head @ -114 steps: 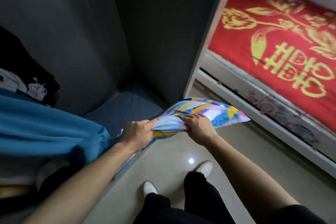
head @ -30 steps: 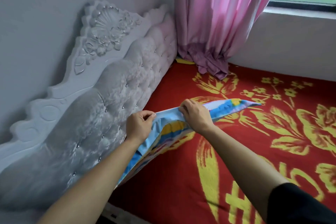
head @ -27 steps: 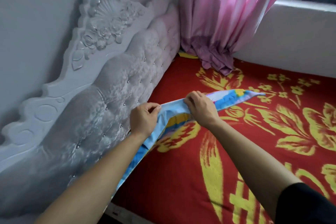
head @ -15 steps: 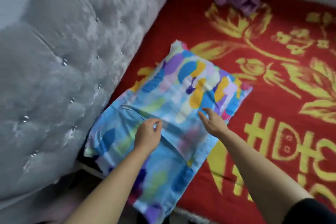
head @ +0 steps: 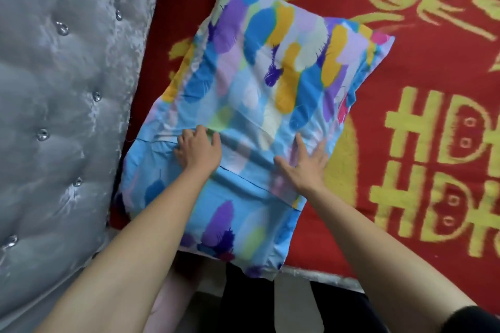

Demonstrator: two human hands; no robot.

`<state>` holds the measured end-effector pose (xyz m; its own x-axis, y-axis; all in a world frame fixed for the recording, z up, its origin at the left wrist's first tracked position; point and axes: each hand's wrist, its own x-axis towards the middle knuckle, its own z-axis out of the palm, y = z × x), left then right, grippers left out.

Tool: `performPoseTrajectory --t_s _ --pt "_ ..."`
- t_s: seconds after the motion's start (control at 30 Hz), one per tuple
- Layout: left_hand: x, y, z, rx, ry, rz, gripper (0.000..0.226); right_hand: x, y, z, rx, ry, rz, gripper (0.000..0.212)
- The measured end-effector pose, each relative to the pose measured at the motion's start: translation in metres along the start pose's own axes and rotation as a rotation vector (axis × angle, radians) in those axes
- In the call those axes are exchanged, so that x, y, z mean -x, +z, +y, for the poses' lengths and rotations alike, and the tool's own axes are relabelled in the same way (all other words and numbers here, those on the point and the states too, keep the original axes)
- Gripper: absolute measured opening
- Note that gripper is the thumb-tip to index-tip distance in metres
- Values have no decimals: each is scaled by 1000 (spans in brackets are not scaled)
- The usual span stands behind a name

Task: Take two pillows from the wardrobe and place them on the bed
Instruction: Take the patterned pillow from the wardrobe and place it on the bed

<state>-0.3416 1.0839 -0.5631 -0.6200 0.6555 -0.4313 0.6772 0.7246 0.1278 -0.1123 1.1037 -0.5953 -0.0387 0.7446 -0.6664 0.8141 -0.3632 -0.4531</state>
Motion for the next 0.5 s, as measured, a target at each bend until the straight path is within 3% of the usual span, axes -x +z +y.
performPoseTrajectory --t_s 0.13,0.27,0.37,0.5 --pt "-36 -4 -7 17 -24 148 42 5 23 5 -199 21 145 91" --pt "-74 -12 -28 32 -20 81 54 5 41 -1 -273 80 269 104" --pt "-89 -16 -34 70 -12 42 44 2 45 -5 -303 143 350 109" --pt "-83 -28 -28 90 61 214 31 7 47 -19 -214 84 488 99"
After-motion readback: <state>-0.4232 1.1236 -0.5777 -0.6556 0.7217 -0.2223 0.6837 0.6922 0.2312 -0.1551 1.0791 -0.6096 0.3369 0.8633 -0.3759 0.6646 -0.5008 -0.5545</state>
